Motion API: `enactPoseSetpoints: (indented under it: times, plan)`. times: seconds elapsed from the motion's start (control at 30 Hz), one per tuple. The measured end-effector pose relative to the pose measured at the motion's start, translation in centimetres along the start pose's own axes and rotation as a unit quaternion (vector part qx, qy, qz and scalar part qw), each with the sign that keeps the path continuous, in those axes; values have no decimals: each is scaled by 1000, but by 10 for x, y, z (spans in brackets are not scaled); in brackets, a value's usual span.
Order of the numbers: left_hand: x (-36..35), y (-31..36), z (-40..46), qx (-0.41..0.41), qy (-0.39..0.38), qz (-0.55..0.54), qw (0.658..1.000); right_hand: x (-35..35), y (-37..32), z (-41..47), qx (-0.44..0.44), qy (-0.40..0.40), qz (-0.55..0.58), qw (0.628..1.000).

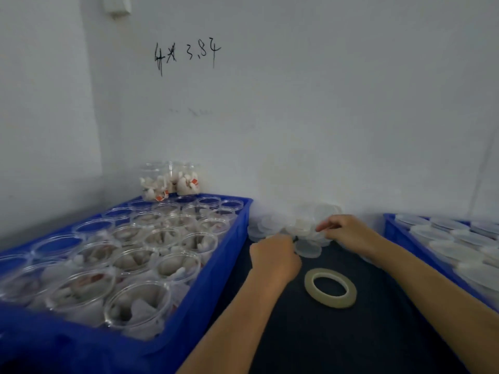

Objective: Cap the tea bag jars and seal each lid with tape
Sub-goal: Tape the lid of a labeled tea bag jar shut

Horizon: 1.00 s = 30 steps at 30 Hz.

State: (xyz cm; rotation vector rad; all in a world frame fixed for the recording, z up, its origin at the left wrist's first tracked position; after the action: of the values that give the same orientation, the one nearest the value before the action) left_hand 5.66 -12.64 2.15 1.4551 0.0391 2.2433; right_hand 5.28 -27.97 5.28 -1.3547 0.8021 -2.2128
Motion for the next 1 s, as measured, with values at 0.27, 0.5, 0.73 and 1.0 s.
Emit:
enactPoseSetpoints:
  times: [0.27, 0.5, 0.73, 1.0]
  plan:
    - [67, -92, -16, -6, -6, 196, 981, -117, -73, -19, 64, -122, 82, 987]
    - [98, -187, -16, 11, -47, 137, 989, -161, -120, -51, 186, -159, 98, 965]
    - [103, -226, -47, -52, -122, -43, 990, -171, -154, -90, 270, -210, 101, 934]
    - [100, -236, -63, -74, -25, 98, 992, -181, -175, -107, 271, -120, -108, 949]
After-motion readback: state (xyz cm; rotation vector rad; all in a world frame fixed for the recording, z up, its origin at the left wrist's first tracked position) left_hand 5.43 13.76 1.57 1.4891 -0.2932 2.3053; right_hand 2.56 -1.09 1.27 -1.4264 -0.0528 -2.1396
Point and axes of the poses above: each hand's wrist, its own z-axis towards the middle knuckle, its own x-axis out of the back of the hand, y = z × x, the point moved 4 cm from there along z, towards the middle knuckle, and after that the axes turned 13 degrees about y, right-handed, at the moved point
